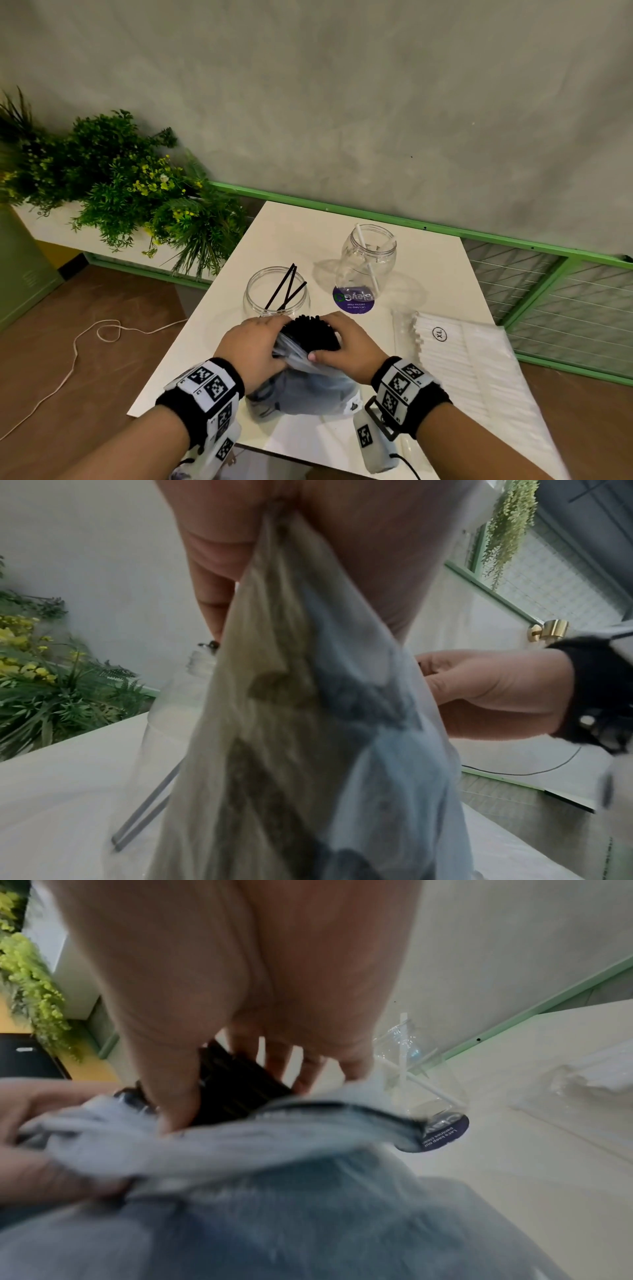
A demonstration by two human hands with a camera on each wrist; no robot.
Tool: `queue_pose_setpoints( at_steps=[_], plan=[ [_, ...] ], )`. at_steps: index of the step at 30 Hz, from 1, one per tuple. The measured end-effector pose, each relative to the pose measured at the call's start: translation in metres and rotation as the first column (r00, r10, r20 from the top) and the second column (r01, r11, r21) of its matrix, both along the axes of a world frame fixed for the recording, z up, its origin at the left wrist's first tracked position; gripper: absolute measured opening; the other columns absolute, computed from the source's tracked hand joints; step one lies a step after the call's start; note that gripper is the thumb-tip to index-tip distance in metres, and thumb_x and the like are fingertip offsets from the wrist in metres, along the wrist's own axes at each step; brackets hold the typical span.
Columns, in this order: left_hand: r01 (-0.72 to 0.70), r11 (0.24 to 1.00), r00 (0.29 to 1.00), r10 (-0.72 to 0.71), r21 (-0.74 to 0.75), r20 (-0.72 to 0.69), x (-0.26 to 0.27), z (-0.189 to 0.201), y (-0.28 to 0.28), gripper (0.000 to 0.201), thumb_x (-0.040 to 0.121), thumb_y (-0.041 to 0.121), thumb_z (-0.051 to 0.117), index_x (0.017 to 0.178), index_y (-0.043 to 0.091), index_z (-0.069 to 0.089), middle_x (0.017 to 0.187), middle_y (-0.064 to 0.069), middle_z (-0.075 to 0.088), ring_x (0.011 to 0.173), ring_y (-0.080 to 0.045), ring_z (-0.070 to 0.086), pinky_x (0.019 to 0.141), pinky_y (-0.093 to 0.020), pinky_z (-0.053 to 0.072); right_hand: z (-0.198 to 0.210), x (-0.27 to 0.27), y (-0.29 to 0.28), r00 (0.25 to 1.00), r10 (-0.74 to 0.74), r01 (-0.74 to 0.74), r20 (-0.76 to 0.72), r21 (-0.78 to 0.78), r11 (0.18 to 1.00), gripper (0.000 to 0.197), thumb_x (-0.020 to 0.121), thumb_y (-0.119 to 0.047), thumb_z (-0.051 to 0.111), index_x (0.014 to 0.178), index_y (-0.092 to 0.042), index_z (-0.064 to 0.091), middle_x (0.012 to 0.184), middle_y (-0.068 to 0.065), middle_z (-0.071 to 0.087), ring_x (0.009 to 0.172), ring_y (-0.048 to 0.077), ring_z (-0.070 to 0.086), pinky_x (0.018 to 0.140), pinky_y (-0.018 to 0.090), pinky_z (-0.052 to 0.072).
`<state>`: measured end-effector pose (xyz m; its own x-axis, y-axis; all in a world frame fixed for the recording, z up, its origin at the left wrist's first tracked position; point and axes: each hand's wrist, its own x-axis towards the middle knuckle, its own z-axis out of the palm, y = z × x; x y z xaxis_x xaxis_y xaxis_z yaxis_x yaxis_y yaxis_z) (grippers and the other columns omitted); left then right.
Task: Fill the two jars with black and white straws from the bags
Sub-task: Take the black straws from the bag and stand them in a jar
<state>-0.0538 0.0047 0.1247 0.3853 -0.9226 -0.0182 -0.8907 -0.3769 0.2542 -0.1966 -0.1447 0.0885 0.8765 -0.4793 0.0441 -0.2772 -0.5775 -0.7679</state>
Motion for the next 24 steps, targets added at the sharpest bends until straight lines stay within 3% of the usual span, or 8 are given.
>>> queue_pose_setpoints(
  at_steps=[5,9,11,14,16,18,20,24],
  plan=[
    [-0.034,0.999,0.999,0.034,-0.009,0.027,0.0,-0.004,-0.002,0.049,0.081,0.035,0.055,0.129,0.031,0.045,0.125,0.005,0.058,0.113,-0.018,0.053,0.087,-0.027,0.042,-0.01,-0.01,0.017,0.97,-0.184,0.189,0.156,-0.017,0.982,0.053,0.073,-0.033,0.069,0.12,-0.016,0.051,0.103,-0.006,0.059,0.096,0.014,0.057,0.085,0.019,0.042],
    [-0.018,1.0,0.999,0.019,-0.015,0.039,-0.001,-0.003,-0.002,0.044,0.081,0.035,0.054,0.125,0.03,0.048,0.121,0.004,0.06,0.111,-0.019,0.053,0.084,-0.027,0.042,-0.005,-0.011,0.018,0.982,-0.154,0.146,0.106,0.085,0.986,0.079,0.077,-0.021,0.073,0.142,-0.024,0.029,0.117,-0.008,0.055,0.101,0.014,0.061,0.09,0.02,0.045],
    [-0.004,1.0,1.0,0.005,-0.016,0.03,-0.002,-0.003,-0.002,0.045,0.081,0.034,0.054,0.125,0.03,0.048,0.12,0.004,0.06,0.111,-0.019,0.053,0.085,-0.027,0.042,0.001,-0.007,0.014,0.993,-0.089,0.082,0.073,0.085,0.993,0.089,0.075,-0.017,0.074,0.147,-0.024,0.022,0.114,-0.004,0.057,0.1,0.016,0.061,0.09,0.021,0.045],
    [0.003,0.998,1.0,-0.004,-0.06,-0.019,-0.003,-0.002,0.0,0.049,0.079,0.032,0.057,0.126,0.032,0.043,0.119,0.005,0.06,0.11,-0.018,0.053,0.084,-0.027,0.042,0.005,-0.002,0.009,0.995,-0.065,0.061,0.075,0.045,0.997,0.081,0.07,-0.012,0.076,0.141,-0.02,0.036,0.102,0.003,0.063,0.092,0.019,0.061,0.082,0.018,0.045],
    [0.007,0.99,0.994,-0.023,-0.143,-0.105,-0.001,-0.003,0.003,0.051,0.077,0.029,0.061,0.124,0.03,0.04,0.12,0.009,0.056,0.109,-0.015,0.052,0.083,-0.022,0.041,0.004,-0.002,0.007,0.992,-0.098,0.096,0.076,0.029,0.995,0.066,0.069,-0.014,0.077,0.13,-0.019,0.05,0.1,0.0,0.063,0.092,0.014,0.06,0.081,0.012,0.043],
    [0.05,0.974,0.983,-0.087,-0.222,-0.161,0.002,-0.005,0.007,0.051,0.075,0.026,0.062,0.121,0.028,0.041,0.122,0.012,0.047,0.112,-0.01,0.047,0.084,-0.015,0.035,-0.001,-0.004,0.005,0.988,-0.122,0.121,0.092,0.016,0.993,0.049,0.07,-0.018,0.076,0.115,-0.018,0.058,0.099,-0.003,0.065,0.092,0.013,0.06,0.082,0.016,0.043],
    [0.135,0.954,0.979,-0.171,-0.267,-0.116,0.004,-0.008,0.012,0.046,0.074,0.028,0.056,0.118,0.028,0.043,0.121,0.011,0.043,0.11,-0.01,0.045,0.085,-0.015,0.035,-0.006,-0.006,0.003,0.983,-0.145,0.146,0.11,0.003,0.989,0.039,0.072,-0.018,0.074,0.109,-0.015,0.06,0.094,-0.003,0.065,0.087,0.014,0.059,0.079,0.019,0.043],
    [0.219,0.929,0.974,-0.224,-0.3,0.018,0.005,-0.012,0.016,0.035,0.076,0.031,0.046,0.111,0.031,0.046,0.117,0.006,0.046,0.102,-0.015,0.047,0.083,-0.027,0.045,-0.012,-0.008,0.002,0.969,-0.198,0.202,0.15,-0.011,0.979,0.038,0.079,-0.013,0.073,0.115,-0.012,0.059,0.097,-0.005,0.064,0.089,0.012,0.058,0.078,0.008,0.04]
  ],
)
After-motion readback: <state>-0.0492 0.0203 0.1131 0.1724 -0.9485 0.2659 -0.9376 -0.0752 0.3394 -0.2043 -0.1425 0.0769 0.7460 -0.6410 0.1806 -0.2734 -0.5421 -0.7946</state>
